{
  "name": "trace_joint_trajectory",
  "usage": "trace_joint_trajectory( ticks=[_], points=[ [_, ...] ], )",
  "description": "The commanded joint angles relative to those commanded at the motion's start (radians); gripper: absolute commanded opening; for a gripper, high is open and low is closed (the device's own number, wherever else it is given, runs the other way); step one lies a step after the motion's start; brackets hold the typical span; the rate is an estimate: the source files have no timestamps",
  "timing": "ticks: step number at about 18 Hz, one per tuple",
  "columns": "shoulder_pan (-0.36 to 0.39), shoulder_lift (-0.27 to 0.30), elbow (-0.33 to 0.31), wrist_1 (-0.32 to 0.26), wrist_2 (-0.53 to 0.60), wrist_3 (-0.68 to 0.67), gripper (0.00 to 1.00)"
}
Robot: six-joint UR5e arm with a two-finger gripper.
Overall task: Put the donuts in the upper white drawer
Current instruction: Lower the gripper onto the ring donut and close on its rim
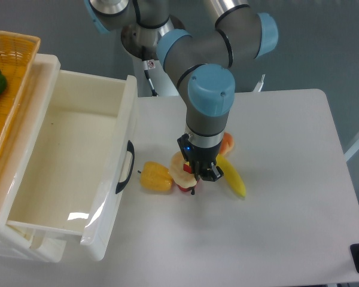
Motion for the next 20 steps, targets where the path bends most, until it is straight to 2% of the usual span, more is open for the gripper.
trace_joint_trajectory(
  ticks=[15,20],
  points=[
    [-0.006,0.028,-0.009,-0.009,0.002,-0.057,0.17],
    [-0.009,0.043,0.000,-0.038,-0.006,-0.104,0.16]
  ],
)
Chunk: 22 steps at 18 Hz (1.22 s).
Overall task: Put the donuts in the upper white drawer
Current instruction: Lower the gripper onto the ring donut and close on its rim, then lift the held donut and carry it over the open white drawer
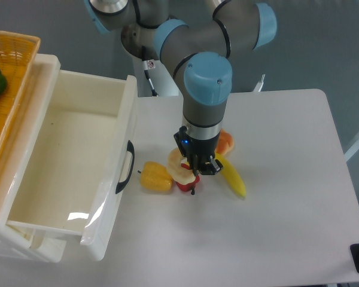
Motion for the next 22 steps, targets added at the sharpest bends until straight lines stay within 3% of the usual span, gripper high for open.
trace_joint_trajectory(
  ticks=[7,16,22],
  points=[
    [-0.002,0.041,0.021,-0.084,-0.101,-0.100,0.16],
    [0.020,0.083,0.028,-0.086,-0.245,-0.290,0.16],
    [0.054,0.167,0.014,-0.115,-0.316,-0.364,0.16]
  ],
)
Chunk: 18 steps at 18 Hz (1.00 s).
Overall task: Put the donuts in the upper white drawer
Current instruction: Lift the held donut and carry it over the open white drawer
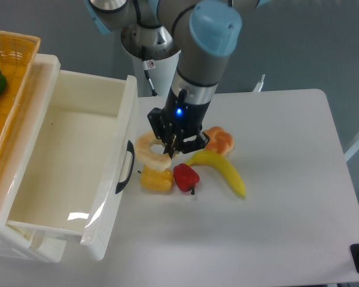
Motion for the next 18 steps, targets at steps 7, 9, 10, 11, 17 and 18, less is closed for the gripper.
trace_joint_trajectory(
  ticks=[7,9,10,11,17,18],
  points=[
    [-0.035,0.055,-0.009,-0.006,-0.072,-0.146,0.16],
    [-0.055,0.071,-0.026,-0.005,-0.075,-0.173,0.16],
    [-0.058,0.074,-0.029,-0.006,-0.075,-0.176,0.16],
    [-0.070,0.078,-0.029,-0.006,-0.074,-0.183,0.16],
    [-0.127,0.075,-0.034,-0.014,-0.064,-0.221,0.17],
    [-0.130,0.074,-0.035,-0.014,-0.064,-0.229,0.17]
  ],
)
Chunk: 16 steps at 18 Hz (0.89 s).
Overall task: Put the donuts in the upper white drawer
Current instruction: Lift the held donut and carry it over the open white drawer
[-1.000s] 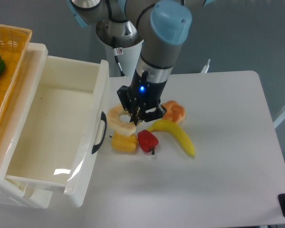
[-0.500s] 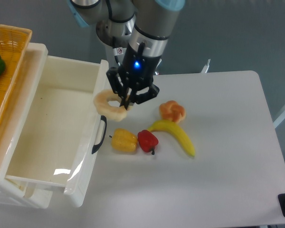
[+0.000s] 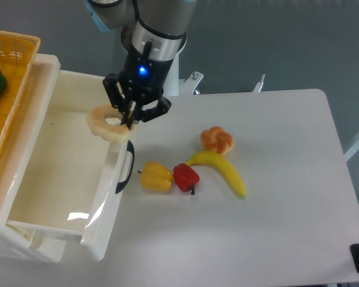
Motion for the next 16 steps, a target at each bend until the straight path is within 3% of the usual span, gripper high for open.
trace_joint_trajectory(
  ticks=[14,16],
  points=[
    [-0.072,-0.008,-0.037,-0.049,0.002,-0.068,0.19],
    [-0.075,-0.008,-0.044,-0.048,0.002,-0.066,0.25]
  ],
)
